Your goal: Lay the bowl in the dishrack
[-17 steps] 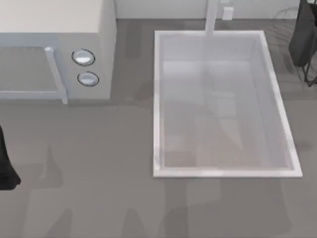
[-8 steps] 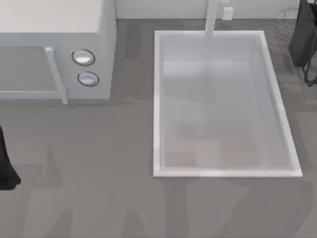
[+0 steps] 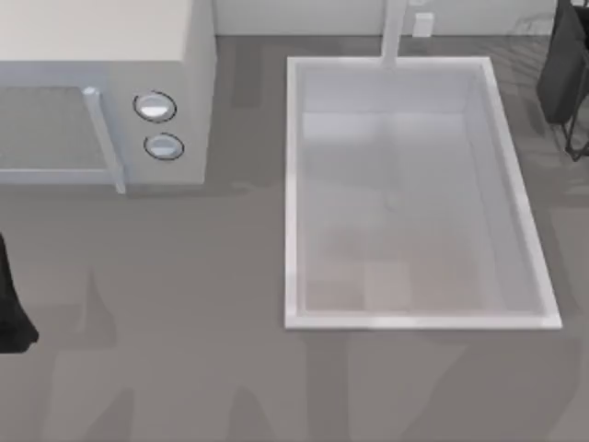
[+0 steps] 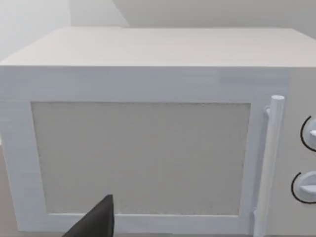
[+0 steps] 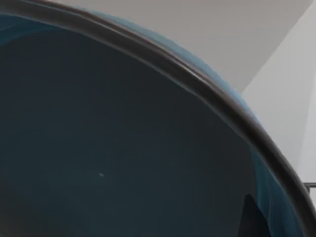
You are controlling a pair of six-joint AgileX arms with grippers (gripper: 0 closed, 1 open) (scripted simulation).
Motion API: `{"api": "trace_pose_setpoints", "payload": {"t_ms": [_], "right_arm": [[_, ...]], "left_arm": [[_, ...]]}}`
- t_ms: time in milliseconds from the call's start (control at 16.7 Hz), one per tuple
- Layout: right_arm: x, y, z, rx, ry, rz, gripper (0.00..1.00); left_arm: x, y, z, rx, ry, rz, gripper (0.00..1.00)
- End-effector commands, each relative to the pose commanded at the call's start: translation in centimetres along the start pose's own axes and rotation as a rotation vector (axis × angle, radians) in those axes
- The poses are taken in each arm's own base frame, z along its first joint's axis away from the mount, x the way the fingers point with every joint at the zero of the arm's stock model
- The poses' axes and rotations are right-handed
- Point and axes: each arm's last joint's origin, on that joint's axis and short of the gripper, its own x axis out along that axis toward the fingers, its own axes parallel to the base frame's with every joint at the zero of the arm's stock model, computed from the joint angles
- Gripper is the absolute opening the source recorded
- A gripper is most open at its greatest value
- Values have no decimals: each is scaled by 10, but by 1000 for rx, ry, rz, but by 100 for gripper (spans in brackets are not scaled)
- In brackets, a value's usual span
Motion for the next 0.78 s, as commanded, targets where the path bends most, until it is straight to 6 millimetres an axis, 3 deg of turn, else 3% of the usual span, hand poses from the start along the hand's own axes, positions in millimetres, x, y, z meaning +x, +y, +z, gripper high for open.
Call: {"api": "trace_pose_setpoints", "payload": {"t_ms": [540,780], "right_arm": [[0,0,0,0,0,0,98],[0,0,0,0,0,0,100]], "left_arm": [[0,0,0,0,0,0,100],[0,0,0,0,0,0,100]]}}
